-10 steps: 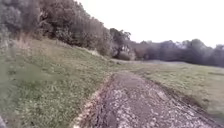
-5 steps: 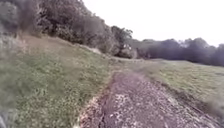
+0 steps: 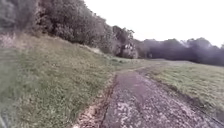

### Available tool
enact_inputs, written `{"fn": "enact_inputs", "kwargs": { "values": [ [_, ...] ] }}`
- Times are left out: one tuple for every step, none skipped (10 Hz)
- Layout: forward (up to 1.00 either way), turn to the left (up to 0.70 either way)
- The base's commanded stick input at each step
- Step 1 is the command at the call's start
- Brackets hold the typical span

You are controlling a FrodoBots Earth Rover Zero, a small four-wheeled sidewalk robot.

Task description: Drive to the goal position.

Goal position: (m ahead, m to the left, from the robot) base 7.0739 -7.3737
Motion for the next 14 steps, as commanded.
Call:
{"fn": "enact_inputs", "kwargs": {
  "values": [
    [0.70, 0.00],
    [0.70, 0.00],
    [0.70, -0.06],
    [0.70, -0.35],
    [0.70, -0.35],
    [0.70, -0.35],
    [0.70, -0.35],
    [0.70, -0.35],
    [0.70, -0.35],
    [0.70, -0.35],
    [0.70, -0.35],
    [0.70, -0.35],
    [0.70, -0.35],
    [0.70, -0.33]
  ]
}}
